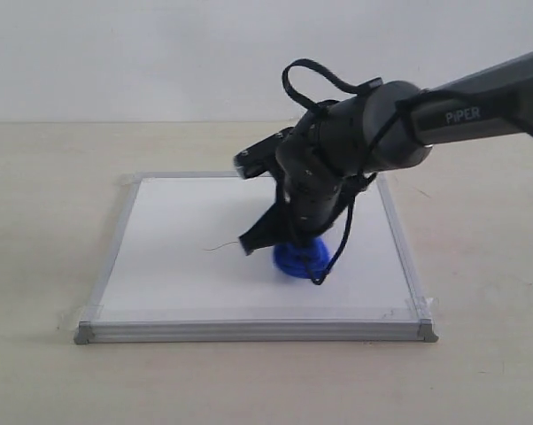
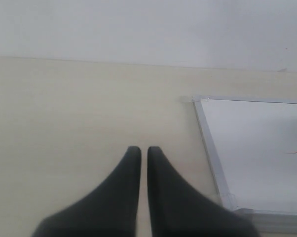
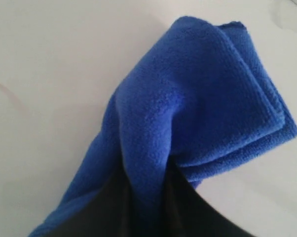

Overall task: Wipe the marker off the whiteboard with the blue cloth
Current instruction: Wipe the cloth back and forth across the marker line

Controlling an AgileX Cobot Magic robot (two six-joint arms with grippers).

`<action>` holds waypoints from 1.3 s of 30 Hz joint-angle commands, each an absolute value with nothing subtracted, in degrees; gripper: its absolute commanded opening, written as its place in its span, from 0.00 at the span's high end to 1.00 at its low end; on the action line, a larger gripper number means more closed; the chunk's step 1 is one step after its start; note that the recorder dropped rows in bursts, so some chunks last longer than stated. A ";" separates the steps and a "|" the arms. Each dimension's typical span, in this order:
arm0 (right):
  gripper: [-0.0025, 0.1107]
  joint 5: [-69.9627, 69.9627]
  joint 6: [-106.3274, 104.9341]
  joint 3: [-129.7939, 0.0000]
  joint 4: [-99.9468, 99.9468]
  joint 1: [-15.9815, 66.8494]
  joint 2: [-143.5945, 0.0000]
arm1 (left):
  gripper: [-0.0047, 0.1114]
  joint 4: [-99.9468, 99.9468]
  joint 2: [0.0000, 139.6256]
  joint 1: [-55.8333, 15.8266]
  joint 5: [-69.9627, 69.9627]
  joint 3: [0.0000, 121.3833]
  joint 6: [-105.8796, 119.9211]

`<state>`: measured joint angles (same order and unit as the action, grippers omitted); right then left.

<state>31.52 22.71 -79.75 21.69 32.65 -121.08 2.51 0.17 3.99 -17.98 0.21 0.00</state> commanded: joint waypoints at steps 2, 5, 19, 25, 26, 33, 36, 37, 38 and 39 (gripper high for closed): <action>0.98 22.30 15.61 -82.62 11.21 42.17 -124.83 | 0.92 2.32 0.00 4.06 -17.36 0.00 0.41; 0.98 25.54 14.23 -88.43 11.21 45.29 -126.69 | 0.92 2.32 0.00 4.06 -17.36 0.00 0.41; 0.98 46.78 17.80 -95.73 22.13 38.03 -131.38 | 0.92 2.32 0.00 4.06 -17.36 0.00 0.41; 0.98 56.80 24.26 -95.73 31.12 32.94 -132.45 | 0.92 2.32 0.00 4.06 -17.36 0.00 0.41; 0.98 58.33 26.00 -95.73 32.87 32.29 -132.45 | 0.92 2.32 0.00 4.06 -17.36 0.00 0.41; 0.98 52.66 22.62 -95.98 25.43 33.74 -132.45 | 0.92 2.32 0.00 4.06 -17.36 0.00 0.41; 0.98 42.47 13.58 -96.01 13.60 36.70 -132.45 | 0.92 2.32 0.00 4.06 -17.36 0.00 0.41; 0.98 39.65 10.11 -96.11 9.59 37.89 -132.45 | 0.92 2.32 0.00 4.06 -17.36 0.00 0.41; 0.98 37.36 6.60 -96.11 6.11 39.01 -132.45 | 0.92 2.32 0.00 4.06 -17.36 0.00 0.41; 0.98 35.92 3.64 -96.11 4.00 39.80 -132.45 | 0.92 2.32 0.00 4.06 -17.36 0.00 0.41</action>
<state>44.98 12.07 -96.90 20.02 35.49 -130.39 2.51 0.17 3.99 -17.98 0.21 0.41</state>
